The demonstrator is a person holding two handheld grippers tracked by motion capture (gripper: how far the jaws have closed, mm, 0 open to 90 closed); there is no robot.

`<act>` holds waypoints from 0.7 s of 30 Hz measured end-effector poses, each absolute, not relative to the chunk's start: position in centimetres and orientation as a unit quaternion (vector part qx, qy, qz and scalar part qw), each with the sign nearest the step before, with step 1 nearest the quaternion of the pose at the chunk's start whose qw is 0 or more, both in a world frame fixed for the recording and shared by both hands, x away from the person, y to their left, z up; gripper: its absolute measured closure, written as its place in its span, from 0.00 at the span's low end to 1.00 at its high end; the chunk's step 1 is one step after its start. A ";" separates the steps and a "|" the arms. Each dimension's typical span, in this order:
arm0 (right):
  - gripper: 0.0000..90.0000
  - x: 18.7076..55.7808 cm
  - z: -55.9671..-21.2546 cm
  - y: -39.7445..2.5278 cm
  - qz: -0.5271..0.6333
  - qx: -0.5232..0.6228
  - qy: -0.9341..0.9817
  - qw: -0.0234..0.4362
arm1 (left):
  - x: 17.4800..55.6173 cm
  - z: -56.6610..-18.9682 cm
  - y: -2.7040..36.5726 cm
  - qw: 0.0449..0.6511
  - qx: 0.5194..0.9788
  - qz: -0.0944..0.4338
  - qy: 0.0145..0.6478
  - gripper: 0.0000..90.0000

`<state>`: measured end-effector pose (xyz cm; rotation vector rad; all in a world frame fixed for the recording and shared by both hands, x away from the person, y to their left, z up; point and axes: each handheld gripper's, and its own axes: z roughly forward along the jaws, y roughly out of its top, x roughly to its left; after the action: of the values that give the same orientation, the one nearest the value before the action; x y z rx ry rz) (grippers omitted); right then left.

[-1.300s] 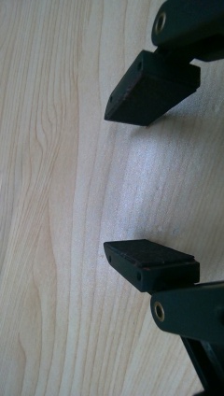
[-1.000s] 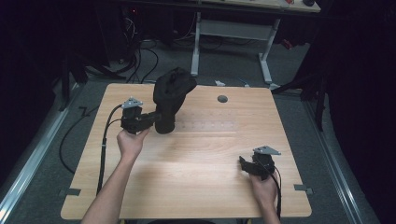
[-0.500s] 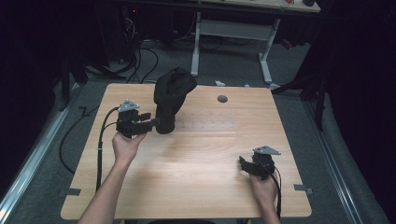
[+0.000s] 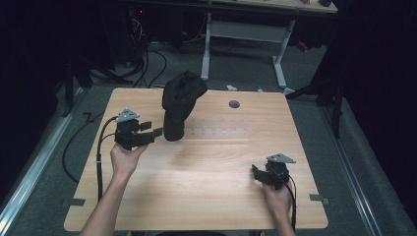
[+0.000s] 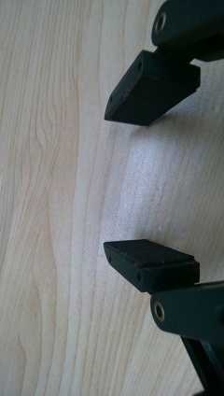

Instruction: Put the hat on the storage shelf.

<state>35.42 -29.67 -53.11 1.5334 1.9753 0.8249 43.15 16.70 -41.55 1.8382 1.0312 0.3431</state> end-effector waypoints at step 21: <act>0.35 35.4 -53.1 -29.7 0.303 0.563 0.726 0.251 | 40.4 -41.8 17.7 0.481 0.754 0.142 0.423 0.40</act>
<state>35.41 -29.67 -53.11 1.5325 1.9759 0.8251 40.40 17.67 -41.83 1.8393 1.0326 0.3460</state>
